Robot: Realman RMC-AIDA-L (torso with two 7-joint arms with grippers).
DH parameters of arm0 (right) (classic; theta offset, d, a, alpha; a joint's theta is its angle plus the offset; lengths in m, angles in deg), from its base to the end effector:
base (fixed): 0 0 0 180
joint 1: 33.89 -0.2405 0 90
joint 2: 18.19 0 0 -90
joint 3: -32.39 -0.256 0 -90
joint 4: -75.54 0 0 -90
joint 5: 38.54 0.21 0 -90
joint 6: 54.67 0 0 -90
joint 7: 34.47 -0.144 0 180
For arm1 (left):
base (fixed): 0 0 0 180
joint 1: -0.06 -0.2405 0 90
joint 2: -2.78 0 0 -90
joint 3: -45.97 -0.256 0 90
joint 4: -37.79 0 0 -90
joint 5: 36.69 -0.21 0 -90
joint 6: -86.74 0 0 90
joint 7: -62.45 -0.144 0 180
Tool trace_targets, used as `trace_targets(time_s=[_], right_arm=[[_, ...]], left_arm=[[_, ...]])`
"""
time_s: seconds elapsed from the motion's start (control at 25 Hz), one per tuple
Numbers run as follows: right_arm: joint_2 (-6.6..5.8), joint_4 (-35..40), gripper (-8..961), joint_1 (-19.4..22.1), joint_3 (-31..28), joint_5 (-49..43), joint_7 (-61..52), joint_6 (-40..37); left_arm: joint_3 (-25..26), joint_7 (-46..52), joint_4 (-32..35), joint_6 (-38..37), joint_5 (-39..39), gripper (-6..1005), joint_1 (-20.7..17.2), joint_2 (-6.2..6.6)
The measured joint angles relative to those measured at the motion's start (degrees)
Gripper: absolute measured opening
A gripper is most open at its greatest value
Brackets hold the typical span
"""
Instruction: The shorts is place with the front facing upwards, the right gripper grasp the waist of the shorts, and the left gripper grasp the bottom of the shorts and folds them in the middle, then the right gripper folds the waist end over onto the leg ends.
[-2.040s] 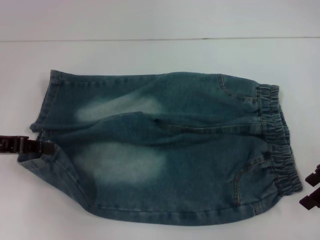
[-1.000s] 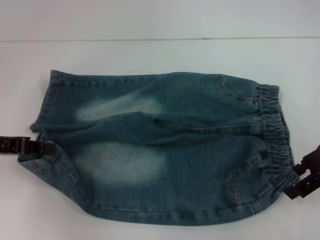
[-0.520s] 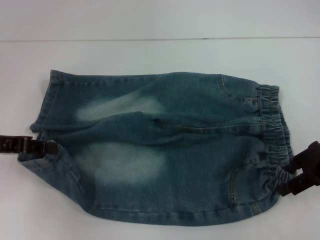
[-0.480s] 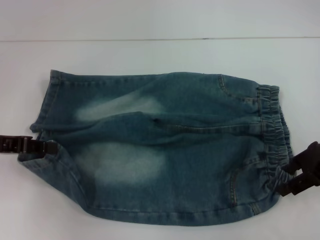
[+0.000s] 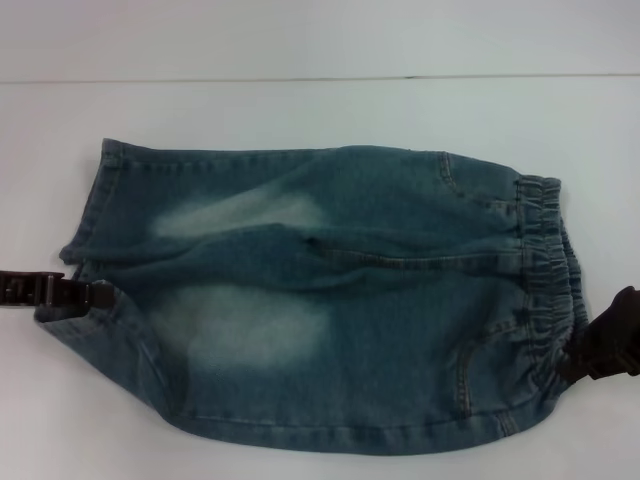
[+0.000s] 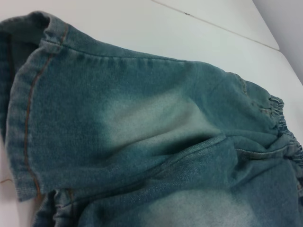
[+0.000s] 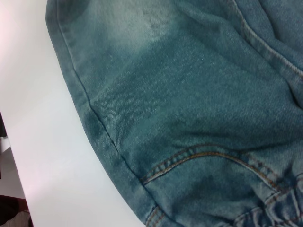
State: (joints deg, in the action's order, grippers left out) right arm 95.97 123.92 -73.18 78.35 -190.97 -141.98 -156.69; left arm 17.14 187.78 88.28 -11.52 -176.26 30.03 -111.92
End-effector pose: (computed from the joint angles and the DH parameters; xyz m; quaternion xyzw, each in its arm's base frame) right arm 0.2754 0.3319 0.0386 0.9385 -0.3225 0.1233 0.0029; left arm -0.3114 0.3159 0.0691 -0.8157 -0.5589 -0.1048 0.1061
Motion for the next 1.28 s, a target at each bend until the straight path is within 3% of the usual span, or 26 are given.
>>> trace_targets(time_s=[0.36, 0.56, 0.76, 0.96, 1.28], right_arm=[[-0.05, 0.02, 133, 0.17, -1.03, 0.32, 0.05, -0.21], [-0.78, 0.25, 19, 2.16, -6.57, 3.49, 1.28, -0.36], [-1.99, -1.83, 19, 7.21, -17.21, 14.23, 5.15, 0.79], [-3.35, -10.0, 18, 9.88, -23.41, 23.24, 9.12, 4.96], [-2.41, -16.45, 18, 11.74, -27.34, 34.97, 13.79, 13.95]], left_arm=[[0.0, 0.01, -0.04, -0.74, 1.3, 14, 0.0, -0.08], [3.18, 1.02, 0.17, -3.59, 6.84, 13, -0.41, 0.25], [10.81, 1.14, -1.78, -3.22, 9.62, 13, -0.25, 1.03], [11.71, 0.98, -5.1, 2.48, 10.31, 13, 0.7, 2.49], [11.54, 0.13, -5.75, 13.42, 13.91, 13, 0.83, 1.89]])
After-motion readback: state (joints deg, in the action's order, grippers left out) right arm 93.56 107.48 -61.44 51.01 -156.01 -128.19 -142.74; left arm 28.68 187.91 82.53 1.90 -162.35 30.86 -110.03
